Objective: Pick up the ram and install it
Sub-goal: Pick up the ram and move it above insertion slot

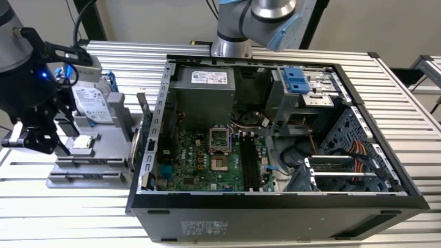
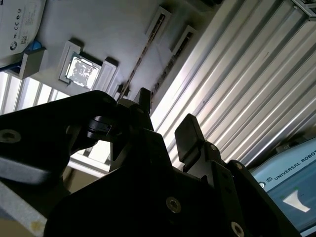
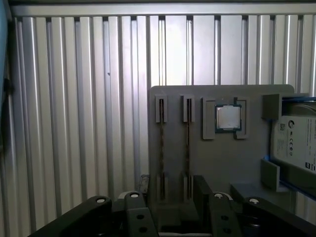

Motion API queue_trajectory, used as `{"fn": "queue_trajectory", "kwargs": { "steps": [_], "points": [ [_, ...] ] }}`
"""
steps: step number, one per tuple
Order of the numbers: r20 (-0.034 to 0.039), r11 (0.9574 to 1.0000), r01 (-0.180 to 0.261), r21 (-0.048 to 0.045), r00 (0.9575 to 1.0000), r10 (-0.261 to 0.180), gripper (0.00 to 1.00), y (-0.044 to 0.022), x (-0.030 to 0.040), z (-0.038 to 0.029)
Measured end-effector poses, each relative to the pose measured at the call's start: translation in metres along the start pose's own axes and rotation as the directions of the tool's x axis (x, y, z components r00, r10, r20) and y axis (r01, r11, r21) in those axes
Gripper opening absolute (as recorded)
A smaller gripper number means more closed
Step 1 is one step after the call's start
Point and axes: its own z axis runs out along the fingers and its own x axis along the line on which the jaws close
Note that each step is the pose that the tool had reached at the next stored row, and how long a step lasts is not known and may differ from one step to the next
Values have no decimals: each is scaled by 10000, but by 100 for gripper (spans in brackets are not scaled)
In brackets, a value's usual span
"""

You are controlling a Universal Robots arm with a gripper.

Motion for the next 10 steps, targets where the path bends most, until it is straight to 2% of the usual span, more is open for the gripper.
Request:
{"fn": "queue_trajectory", "kwargs": {
  "steps": [10],
  "points": [
    [0,10000,-2,-1,10000,2,100,1,-1,48]
  ]
}}
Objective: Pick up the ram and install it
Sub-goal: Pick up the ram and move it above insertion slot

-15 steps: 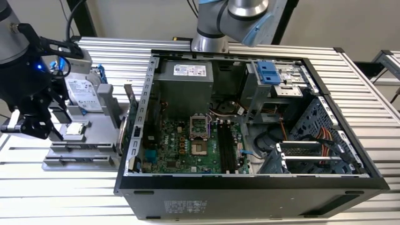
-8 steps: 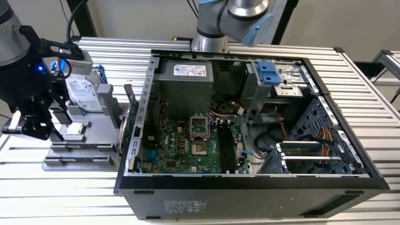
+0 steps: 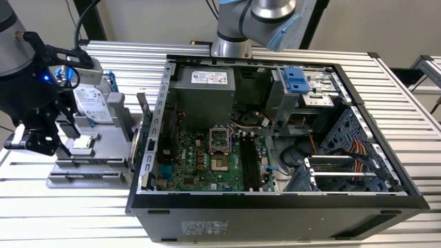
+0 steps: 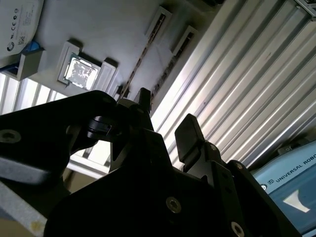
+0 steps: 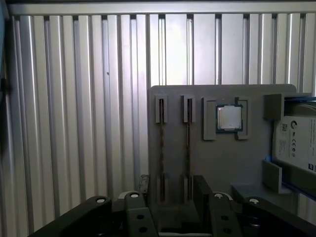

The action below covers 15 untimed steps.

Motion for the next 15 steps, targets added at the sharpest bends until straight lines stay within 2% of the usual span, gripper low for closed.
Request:
{"fn": "queue_trajectory", "kwargs": {
  "steps": [11,15],
  "points": [
    [2,10000,2,-2,10000,-2,100,-1,0,18],
    [17,9999,0,-124,10000,0,100,-2,0,23]
  ]
}}
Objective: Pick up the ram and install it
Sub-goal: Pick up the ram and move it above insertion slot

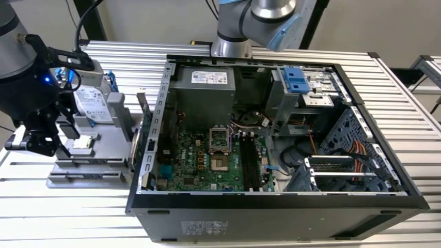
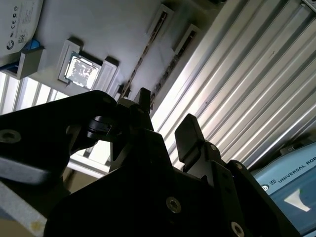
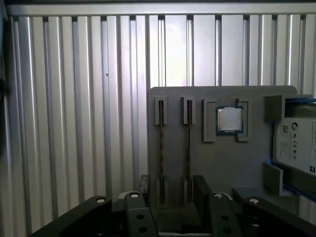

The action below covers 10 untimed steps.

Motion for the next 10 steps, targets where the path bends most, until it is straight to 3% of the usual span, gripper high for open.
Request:
{"fn": "queue_trajectory", "kwargs": {
  "steps": [4,6,10],
  "points": [
    [38,9999,-1,-160,10000,2,100,-4,-1,8],
    [59,9999,-2,-166,10000,3,100,-4,0,13],
    [167,9999,2,-168,9999,1,100,-5,0,21]
  ]
}}
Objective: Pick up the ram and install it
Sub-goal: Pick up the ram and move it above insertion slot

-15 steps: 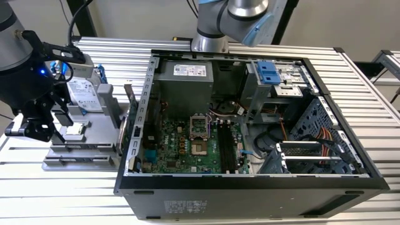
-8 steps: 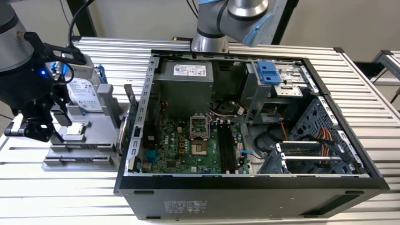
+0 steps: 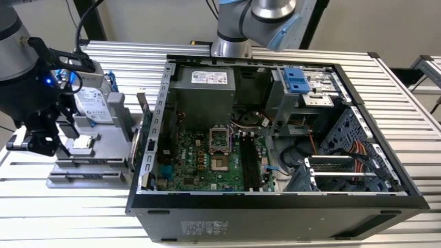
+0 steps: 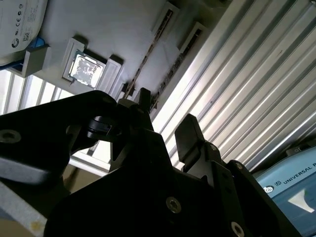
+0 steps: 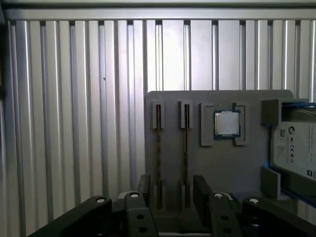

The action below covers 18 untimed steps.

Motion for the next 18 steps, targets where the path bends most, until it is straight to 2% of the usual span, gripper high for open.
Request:
{"fn": "queue_trajectory", "kwargs": {
  "steps": [2,4,18],
  "points": [
    [63,10000,2,0,10000,-2,100,0,0,3],
    [96,10000,1,0,10000,-1,100,0,-1,5],
    [97,10000,2,0,10000,-2,100,-1,8,43]
  ]
}}
